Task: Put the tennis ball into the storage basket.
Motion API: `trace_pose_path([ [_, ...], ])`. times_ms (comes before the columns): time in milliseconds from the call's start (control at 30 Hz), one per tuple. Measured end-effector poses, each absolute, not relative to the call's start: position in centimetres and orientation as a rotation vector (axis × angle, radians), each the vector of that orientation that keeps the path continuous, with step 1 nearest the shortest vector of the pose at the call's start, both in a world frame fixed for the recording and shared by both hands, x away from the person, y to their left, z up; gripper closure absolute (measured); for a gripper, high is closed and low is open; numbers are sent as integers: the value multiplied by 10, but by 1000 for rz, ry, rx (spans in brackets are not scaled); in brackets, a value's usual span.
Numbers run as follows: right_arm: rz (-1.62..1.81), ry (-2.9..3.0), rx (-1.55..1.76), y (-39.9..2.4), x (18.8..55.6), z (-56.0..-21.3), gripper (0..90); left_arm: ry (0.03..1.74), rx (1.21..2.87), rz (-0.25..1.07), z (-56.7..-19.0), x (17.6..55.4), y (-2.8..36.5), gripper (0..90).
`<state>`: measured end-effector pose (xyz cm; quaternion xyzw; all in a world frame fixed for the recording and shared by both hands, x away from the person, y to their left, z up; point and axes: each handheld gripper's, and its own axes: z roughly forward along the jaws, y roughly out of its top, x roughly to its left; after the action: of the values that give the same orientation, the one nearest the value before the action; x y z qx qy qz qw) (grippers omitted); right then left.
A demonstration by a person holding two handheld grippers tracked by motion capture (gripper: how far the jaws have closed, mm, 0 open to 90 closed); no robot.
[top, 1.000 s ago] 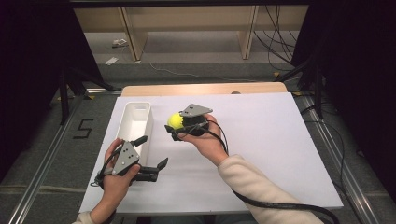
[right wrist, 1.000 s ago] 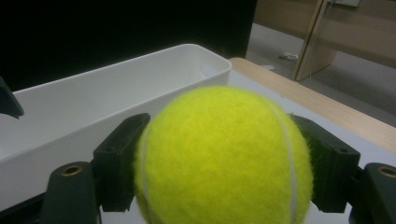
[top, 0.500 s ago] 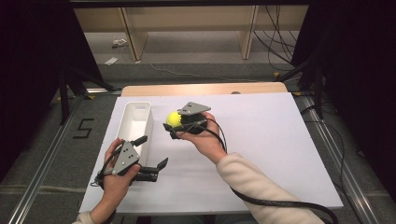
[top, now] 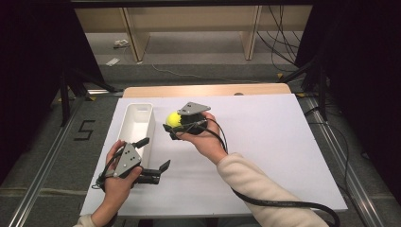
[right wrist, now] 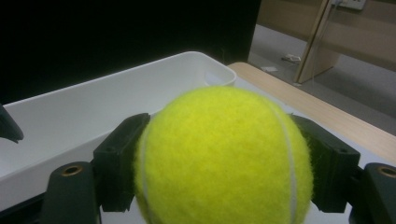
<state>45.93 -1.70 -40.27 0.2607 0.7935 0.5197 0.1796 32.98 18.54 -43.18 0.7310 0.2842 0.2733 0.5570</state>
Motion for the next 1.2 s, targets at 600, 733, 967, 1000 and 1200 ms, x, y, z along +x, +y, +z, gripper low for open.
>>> trace_pose_path([
  [600, 1469, 2260, 710, -1, 463, -397, 261, 648, 1731, 670, -431, 331, 186, 3],
  [733, 1471, 2264, 707, 1, 463, -397, 261, 647, 1732, 672, -431, 331, 186, 3],
  [967, 1458, 2267, 711, 2, 466, -398, 261, 649, 1731, 669, -431, 331, 186, 3],
  [1000, 1458, 2265, 711, 2, 467, -398, 261, 649, 1732, 669, -431, 331, 186, 3],
  [1200, 1456, 2268, 706, 4, 467, -396, 261, 647, 1733, 669, -431, 331, 186, 3],
])
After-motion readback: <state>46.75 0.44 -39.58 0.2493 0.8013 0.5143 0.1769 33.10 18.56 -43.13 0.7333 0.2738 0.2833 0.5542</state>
